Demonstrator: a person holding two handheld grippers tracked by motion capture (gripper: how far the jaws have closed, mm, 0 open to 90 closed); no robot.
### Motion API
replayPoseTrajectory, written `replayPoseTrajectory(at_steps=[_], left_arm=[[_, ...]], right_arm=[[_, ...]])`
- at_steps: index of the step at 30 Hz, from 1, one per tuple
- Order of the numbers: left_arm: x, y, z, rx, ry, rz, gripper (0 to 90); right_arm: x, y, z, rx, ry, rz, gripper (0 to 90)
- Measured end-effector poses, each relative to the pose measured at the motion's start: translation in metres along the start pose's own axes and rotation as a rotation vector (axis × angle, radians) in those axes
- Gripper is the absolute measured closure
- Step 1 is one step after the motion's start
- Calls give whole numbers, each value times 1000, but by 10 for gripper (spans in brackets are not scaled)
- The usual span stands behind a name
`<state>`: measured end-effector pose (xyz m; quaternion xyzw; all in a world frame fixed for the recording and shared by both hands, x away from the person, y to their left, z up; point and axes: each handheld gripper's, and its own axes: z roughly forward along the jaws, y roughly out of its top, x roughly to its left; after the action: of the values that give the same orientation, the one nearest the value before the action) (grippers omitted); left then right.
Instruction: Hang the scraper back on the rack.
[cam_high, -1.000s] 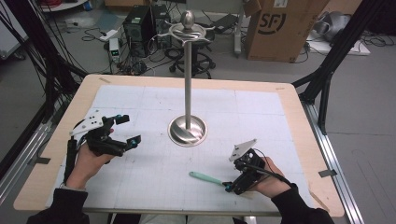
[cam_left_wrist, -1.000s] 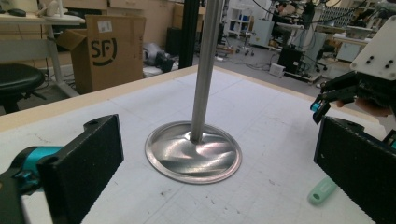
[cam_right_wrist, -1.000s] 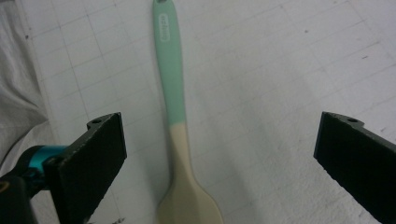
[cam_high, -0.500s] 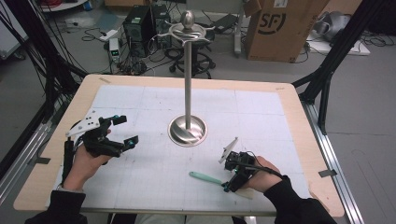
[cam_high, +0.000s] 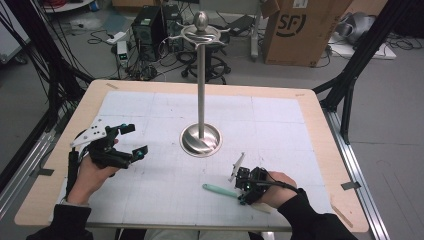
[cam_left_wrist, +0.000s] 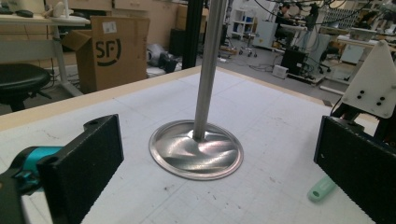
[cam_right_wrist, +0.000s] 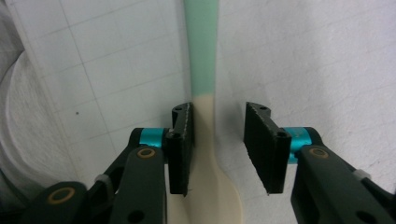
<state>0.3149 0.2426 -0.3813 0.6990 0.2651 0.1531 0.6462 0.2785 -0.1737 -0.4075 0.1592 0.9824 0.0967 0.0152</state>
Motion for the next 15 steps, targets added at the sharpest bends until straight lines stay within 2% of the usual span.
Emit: replayPoseTrajectory(at_steps=[5, 10, 15], left_arm=[[0, 0, 2, 0, -5, -1, 19], [0, 0, 5, 3, -8, -2, 19], [-1, 1, 5, 0, -10, 2, 19]], right_arm=[[6, 5, 0, 34, -16, -24, 713], [9, 10, 1, 72, -24, -23, 772], [8, 10, 1, 70, -9, -14, 800]])
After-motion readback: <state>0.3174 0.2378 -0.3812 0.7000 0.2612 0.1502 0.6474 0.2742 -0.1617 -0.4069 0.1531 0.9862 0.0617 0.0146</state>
